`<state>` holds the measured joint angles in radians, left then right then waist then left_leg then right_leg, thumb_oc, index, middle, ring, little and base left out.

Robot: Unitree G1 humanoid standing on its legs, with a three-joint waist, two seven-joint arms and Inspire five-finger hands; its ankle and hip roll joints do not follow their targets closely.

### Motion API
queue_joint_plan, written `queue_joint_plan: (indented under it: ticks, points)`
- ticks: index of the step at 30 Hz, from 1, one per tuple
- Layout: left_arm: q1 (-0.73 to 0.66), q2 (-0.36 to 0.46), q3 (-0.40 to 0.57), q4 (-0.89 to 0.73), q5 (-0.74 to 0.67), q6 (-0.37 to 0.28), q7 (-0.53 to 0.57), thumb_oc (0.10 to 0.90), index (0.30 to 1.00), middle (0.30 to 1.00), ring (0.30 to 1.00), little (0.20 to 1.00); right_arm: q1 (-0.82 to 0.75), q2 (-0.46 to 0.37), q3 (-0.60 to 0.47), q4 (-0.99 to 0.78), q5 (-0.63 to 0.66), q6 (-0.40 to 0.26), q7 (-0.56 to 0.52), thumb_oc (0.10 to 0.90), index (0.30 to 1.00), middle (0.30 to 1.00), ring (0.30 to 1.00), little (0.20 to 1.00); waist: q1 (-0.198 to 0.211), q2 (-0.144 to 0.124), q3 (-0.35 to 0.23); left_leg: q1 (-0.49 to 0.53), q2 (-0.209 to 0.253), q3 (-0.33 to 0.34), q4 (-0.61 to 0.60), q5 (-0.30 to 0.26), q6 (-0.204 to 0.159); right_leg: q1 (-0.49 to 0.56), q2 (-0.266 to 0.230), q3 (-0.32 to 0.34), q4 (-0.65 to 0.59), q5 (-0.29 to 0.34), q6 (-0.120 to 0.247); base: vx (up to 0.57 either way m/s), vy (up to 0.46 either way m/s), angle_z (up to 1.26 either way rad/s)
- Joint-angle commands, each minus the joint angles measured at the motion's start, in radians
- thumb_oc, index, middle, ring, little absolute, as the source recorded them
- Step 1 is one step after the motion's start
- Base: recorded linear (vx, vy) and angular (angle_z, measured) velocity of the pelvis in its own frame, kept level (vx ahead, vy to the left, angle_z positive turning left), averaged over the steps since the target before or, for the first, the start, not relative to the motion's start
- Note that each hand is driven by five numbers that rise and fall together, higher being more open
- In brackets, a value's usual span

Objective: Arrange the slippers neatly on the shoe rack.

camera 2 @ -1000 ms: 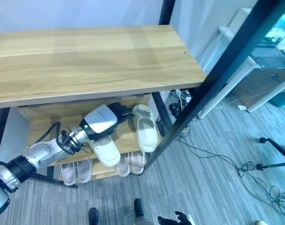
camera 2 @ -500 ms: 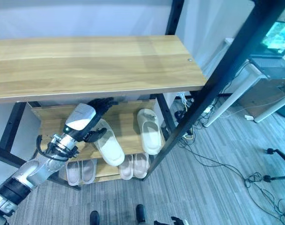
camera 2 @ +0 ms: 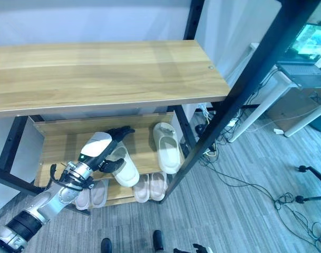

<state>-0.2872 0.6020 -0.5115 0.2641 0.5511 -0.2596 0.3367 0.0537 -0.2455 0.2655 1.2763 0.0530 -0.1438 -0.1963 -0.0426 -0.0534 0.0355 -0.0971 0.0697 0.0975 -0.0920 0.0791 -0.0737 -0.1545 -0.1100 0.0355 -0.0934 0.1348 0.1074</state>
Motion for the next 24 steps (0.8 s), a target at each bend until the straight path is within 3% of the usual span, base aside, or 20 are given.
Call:
queue_joint_plan:
  ticks: [1, 13, 14, 15, 24]
  points:
    - [-0.166, -0.026, 0.035, -0.004, 0.003, -0.015, 0.064, 0.800, 0.900, 0.900, 0.900, 0.900, 0.000, -0.055, -0.033, -0.017, 0.015, -0.006, -0.026, 0.800, 0.900, 0.900, 0.900, 0.900, 0.004, -0.007, -0.014, -0.026, -0.057, -0.038, 0.005, -0.080, 0.035, 0.014, -0.019, -0.045, 0.006, -0.078, 0.067, 0.00, 0.000, 0.00]
    - [-0.258, -0.056, -0.032, 0.150, 0.088, 0.042, 0.099, 0.800, 0.900, 0.900, 0.900, 0.900, -0.022, -0.069, -0.038, 0.012, 0.034, -0.002, -0.019, 0.800, 0.900, 0.900, 0.900, 0.900, 0.002, -0.008, -0.013, -0.050, -0.055, -0.042, 0.005, -0.074, 0.035, -0.008, -0.019, -0.050, 0.006, -0.071, 0.068, 0.00, -0.001, 0.00]
    - [-0.272, -0.066, -0.039, 0.172, 0.092, 0.047, 0.105, 0.615, 0.622, 0.622, 0.622, 0.622, -0.026, -0.070, -0.034, 0.013, 0.035, -0.001, -0.018, 0.800, 0.900, 0.900, 0.900, 0.900, 0.002, -0.009, -0.012, -0.052, -0.054, -0.043, 0.005, -0.073, 0.035, -0.011, -0.019, -0.051, 0.006, -0.070, 0.068, 0.00, -0.012, 0.03]
    - [-0.292, -0.080, -0.050, 0.210, 0.089, 0.058, 0.109, 0.400, 0.300, 0.300, 0.300, 0.300, -0.028, -0.073, -0.027, 0.013, 0.036, -0.002, -0.018, 0.800, 0.900, 0.900, 0.900, 0.900, -0.001, -0.010, -0.012, -0.054, -0.054, -0.043, 0.005, -0.072, 0.035, -0.014, -0.018, -0.051, 0.006, -0.069, 0.069, 0.00, 0.000, 0.00]
    - [-0.343, -0.102, -0.066, 0.278, 0.077, 0.076, 0.119, 0.400, 0.300, 0.300, 0.300, 0.300, -0.027, -0.075, -0.018, 0.012, 0.034, -0.004, -0.022, 0.800, 0.900, 0.900, 0.900, 0.900, -0.010, -0.011, -0.015, -0.064, -0.051, -0.039, 0.005, -0.072, 0.035, -0.029, -0.014, -0.046, 0.006, -0.067, 0.068, 0.00, 0.000, 0.00]
